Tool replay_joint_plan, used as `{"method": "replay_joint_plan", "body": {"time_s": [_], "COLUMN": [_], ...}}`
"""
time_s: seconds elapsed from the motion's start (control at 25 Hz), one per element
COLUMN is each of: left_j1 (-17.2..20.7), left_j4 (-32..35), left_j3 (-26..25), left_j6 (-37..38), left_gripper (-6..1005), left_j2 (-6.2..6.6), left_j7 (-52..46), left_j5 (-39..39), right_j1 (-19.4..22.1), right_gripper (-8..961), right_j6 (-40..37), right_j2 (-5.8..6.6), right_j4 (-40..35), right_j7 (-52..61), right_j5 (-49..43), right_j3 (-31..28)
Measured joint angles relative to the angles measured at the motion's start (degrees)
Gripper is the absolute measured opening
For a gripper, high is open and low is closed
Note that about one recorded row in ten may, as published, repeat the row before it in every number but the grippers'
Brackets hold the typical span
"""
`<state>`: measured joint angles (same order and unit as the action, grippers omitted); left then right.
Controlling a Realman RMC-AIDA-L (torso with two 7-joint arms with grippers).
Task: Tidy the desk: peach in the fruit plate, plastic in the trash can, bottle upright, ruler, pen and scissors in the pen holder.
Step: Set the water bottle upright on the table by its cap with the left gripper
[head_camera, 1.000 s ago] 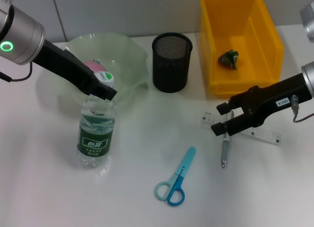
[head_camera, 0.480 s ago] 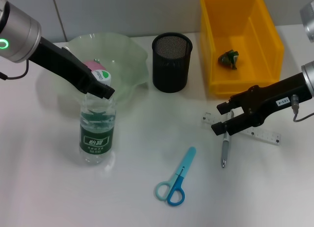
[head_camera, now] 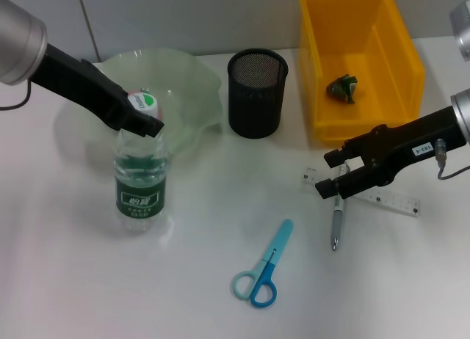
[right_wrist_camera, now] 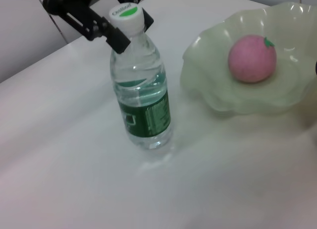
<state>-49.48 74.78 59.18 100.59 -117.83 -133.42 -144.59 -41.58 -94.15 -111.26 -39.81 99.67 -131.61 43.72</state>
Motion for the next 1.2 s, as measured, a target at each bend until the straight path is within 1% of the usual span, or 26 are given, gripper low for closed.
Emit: {"method": "replay_joint_plan", "body": {"time_s": [0.08,0.16,0.28,0.88,1.08,1.2], "left_j1": [0.0,0.2,0.5,2.9,4.2,5.2], "left_j4": [0.0,0.4,0.4,1.4,1.6,1.6], "left_j3": [0.0,-4.0,-4.9,-6.8,-7.2,-9.0], "left_j6": [0.0,1.1,1.7,2.3,2.4,2.4], "left_gripper": [453,453,454,458,459,460], "left_j2": [0.0,-0.05,-0.18,0.03,0.53,0.66], "left_j7": [0.0,2.9,4.4,11.6,14.6,17.4], "left_j5": [0.0,0.0,0.0,1.3,2.5,3.1], "right_j1": [0.0,0.0,-0.2,-0.2,0.1,0.2], "right_gripper": [792,792,792,791,791,791], "right_j6": [0.0,0.0,0.0,0.3,0.3,0.2], "right_j2": [0.0,0.0,0.0,-0.05,-0.16,-0.18], "right_j4": [0.0,0.0,0.0,0.2,0.2,0.2], "right_j7": [0.0,0.0,0.1,0.3,0.3,0.3], "right_j5": [0.1,0.2,0.2,0.4,0.5,0.5], "right_j3": [0.2,0.1,-0.1,-0.6,-1.7,-2.2]}}
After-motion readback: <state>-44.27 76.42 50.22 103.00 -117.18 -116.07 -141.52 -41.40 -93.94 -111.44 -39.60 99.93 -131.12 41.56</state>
